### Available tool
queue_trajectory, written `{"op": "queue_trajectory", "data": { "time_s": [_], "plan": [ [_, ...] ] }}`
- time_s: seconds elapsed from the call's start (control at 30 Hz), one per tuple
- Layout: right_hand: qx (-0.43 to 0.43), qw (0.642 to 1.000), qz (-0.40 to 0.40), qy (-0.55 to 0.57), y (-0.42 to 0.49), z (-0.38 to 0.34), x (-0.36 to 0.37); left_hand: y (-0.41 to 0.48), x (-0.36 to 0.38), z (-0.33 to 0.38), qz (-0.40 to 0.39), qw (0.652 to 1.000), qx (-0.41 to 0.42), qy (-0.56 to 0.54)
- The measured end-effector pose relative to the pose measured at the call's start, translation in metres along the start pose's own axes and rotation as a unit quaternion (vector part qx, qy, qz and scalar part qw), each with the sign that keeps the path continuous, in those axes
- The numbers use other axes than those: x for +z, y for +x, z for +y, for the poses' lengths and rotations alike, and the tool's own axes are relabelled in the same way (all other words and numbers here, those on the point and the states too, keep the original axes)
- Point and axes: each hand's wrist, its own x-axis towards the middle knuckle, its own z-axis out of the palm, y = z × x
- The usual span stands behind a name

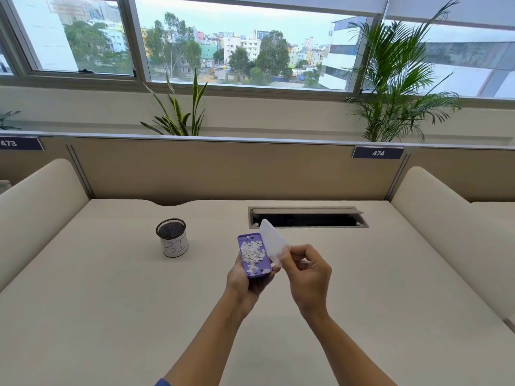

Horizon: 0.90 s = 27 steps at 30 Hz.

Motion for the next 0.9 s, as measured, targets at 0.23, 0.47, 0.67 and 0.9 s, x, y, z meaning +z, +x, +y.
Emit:
{"op": "queue_trajectory", "data": {
  "time_s": [0.23, 0.47, 0.67, 0.9],
  "plan": [
    [0.059, 0.997, 0.037, 0.021, -0.001, 0.006, 0.001, 0.002, -0.001, -0.003, 0.004, 1.0, -0.001, 0.006],
    [0.114, 0.986, 0.097, 0.07, -0.002, 0.013, 0.003, 0.004, -0.005, -0.002, 0.002, 1.0, -0.015, 0.016],
    [0.33, 0.92, 0.145, 0.154, 0.0, 0.042, -0.008, 0.005, -0.015, -0.002, 0.011, 1.0, -0.019, 0.016],
    [0.568, 0.817, 0.05, 0.088, -0.015, 0.094, -0.025, 0.006, -0.024, -0.005, 0.037, 0.999, -0.018, -0.007]
  ]
}}
